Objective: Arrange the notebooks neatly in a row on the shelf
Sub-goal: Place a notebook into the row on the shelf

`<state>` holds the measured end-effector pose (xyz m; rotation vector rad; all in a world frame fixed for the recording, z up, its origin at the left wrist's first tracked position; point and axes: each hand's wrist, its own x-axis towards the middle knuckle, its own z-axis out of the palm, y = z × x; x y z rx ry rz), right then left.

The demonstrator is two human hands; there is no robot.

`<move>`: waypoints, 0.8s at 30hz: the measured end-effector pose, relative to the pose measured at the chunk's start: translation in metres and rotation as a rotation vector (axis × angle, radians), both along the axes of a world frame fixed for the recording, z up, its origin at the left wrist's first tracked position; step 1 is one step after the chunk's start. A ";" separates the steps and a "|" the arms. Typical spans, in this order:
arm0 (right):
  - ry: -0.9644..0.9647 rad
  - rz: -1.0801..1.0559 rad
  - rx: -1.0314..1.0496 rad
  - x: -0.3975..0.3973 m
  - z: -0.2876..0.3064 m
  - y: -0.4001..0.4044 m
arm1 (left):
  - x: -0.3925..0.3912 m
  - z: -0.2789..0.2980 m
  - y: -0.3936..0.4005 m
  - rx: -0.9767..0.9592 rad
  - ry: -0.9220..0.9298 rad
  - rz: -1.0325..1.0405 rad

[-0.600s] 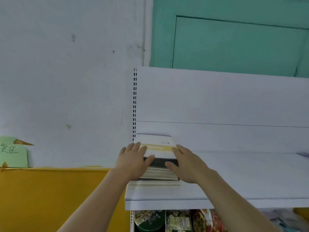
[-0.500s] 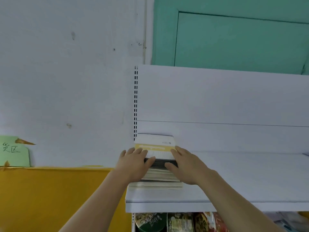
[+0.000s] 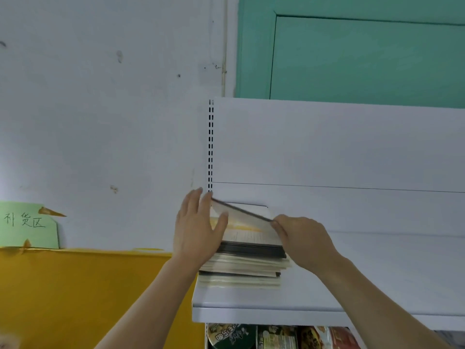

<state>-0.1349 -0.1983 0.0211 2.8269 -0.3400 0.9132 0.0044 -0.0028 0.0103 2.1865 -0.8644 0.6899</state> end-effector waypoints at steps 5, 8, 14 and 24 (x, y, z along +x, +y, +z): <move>-0.376 0.009 -0.052 -0.008 0.006 0.014 | -0.034 0.020 -0.010 -0.260 0.417 -0.221; -0.391 0.023 -0.043 -0.013 -0.002 0.044 | -0.057 0.022 -0.022 -0.467 0.773 -0.502; -0.279 0.324 0.167 -0.019 -0.037 0.068 | -0.070 0.014 -0.033 -0.605 0.682 -0.421; -0.123 0.042 0.353 -0.024 -0.029 0.019 | -0.039 -0.002 0.015 -0.889 0.795 -0.299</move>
